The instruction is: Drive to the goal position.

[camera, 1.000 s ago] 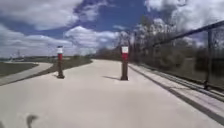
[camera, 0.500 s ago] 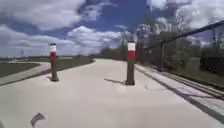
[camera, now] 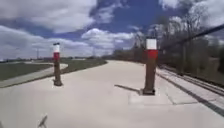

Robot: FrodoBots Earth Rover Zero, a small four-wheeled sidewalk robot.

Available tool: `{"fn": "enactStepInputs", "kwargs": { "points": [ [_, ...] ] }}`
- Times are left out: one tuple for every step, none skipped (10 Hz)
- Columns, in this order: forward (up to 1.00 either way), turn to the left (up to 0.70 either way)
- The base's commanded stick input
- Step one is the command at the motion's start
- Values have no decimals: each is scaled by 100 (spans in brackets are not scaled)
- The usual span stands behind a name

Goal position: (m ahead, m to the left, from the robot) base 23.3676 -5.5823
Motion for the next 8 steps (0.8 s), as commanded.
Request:
{"fn": "enactStepInputs", "kwargs": {
  "points": [
    [100,0],
    [100,0],
    [100,0],
    [100,0],
    [100,0],
    [100,0],
    [100,0],
    [100,0]
  ]
}}
